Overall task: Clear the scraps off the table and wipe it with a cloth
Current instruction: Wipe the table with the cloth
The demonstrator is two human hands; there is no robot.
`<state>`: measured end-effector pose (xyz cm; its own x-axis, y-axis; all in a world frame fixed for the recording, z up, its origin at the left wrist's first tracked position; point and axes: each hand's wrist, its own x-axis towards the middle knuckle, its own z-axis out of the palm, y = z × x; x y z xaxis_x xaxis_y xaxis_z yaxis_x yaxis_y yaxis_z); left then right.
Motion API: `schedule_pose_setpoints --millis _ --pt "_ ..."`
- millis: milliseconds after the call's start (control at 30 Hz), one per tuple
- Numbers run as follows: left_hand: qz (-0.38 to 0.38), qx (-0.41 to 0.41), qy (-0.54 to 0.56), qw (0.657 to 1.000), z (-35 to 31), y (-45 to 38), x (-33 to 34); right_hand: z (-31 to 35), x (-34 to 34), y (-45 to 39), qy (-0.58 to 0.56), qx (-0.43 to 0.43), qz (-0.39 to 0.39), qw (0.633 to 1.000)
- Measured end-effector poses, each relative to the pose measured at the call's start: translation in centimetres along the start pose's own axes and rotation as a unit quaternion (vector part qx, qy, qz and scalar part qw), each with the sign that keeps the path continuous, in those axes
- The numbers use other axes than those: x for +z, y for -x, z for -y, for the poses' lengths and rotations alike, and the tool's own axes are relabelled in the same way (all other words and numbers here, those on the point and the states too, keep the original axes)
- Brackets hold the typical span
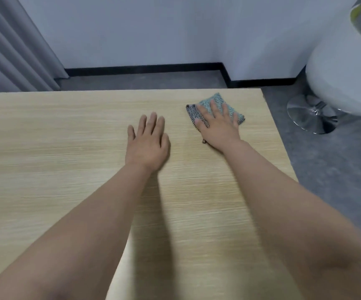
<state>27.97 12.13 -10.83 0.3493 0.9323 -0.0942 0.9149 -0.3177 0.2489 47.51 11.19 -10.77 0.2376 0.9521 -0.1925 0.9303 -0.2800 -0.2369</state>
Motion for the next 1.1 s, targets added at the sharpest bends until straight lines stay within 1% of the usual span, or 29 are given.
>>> schedule_pose_setpoints --millis 133,200,233,267,333,367,400,433,467,500,600,633,700,733,767,833,867,900,933,967,1000,1100 --pt "-0.005 0.003 0.004 1.0 0.1 0.2 0.6 -1.1 -0.7 -3.2 -0.018 0.122 -0.037 0.992" --pt "-0.009 0.001 0.006 1.0 0.1 0.2 0.6 -0.1 -0.4 -3.8 -0.01 0.154 -0.053 0.987" --pt "-0.01 0.0 0.008 1.0 0.1 0.1 0.6 1.0 -0.2 -4.0 -0.011 0.14 -0.055 0.989" --pt "-0.011 -0.001 0.007 1.0 0.0 0.1 0.6 2.3 0.1 -4.1 -0.011 0.103 -0.052 0.993" --pt "-0.011 -0.003 0.001 1.0 0.0 0.0 0.6 5.1 0.8 -4.1 -0.001 -0.02 -0.031 0.999" --pt "-0.01 -0.005 0.0 1.0 0.0 0.0 0.5 5.9 0.9 -4.1 0.006 -0.078 -0.019 0.997" --pt "-0.01 -0.006 0.0 1.0 -0.1 0.0 0.5 6.0 0.9 -4.2 0.015 -0.117 -0.01 0.993" --pt "-0.01 -0.006 0.003 1.0 -0.1 0.0 0.4 5.3 0.6 -4.6 0.021 -0.128 -0.007 0.991" --pt "-0.011 -0.005 0.008 1.0 -0.1 0.0 0.4 4.2 0.3 -4.9 0.022 -0.111 -0.011 0.993" --pt "-0.012 -0.003 0.014 1.0 -0.2 0.1 0.3 2.7 0.0 -5.2 0.018 -0.07 -0.022 0.997" --pt "-0.012 -0.001 0.023 1.0 -0.1 0.3 0.4 -1.5 -0.8 -5.1 -0.002 0.106 -0.049 0.993" --pt "-0.012 -0.002 0.023 1.0 -0.1 0.3 0.4 -2.0 -0.9 -5.0 -0.002 0.144 -0.05 0.988" --pt "-0.014 -0.002 0.019 1.0 -0.1 0.2 0.4 -1.1 -0.9 -5.0 -0.006 0.171 -0.049 0.984" --pt "-0.014 -0.001 0.015 1.0 -0.2 0.2 0.4 0.1 -0.7 -5.1 -0.014 0.157 -0.05 0.986" --pt "-0.015 -0.001 0.011 1.0 -0.2 0.2 0.4 1.7 -0.4 -5.3 -0.02 0.121 -0.047 0.991" --pt "-0.017 -0.003 0.005 1.0 -0.2 0.1 0.4 5.0 0.4 -5.1 -0.007 -0.004 -0.034 0.999" --pt "-0.019 -0.005 0.003 1.0 -0.3 0.1 0.3 6.1 0.8 -4.9 0.004 -0.068 -0.023 0.997" --pt "-0.02 -0.006 0.001 1.0 -0.3 0.0 0.3 6.5 0.9 -5.0 0.014 -0.114 -0.009 0.993" --pt "-0.02 -0.006 0.001 1.0 -0.3 0.0 0.3 6.0 0.6 -5.3 0.021 -0.133 0.001 0.991" --pt "-0.019 -0.005 0.002 1.0 -0.3 0.1 0.3 4.9 0.2 -5.8 0.021 -0.121 0.001 0.992" --pt "-0.018 -0.005 0.005 1.0 -0.3 0.2 0.3 3.3 -0.3 -6.2 0.015 -0.086 -0.005 0.996" --pt "-0.017 -0.002 0.011 1.0 -0.2 0.3 0.2 -1.4 -1.2 -6.3 -0.005 0.061 -0.023 0.998"
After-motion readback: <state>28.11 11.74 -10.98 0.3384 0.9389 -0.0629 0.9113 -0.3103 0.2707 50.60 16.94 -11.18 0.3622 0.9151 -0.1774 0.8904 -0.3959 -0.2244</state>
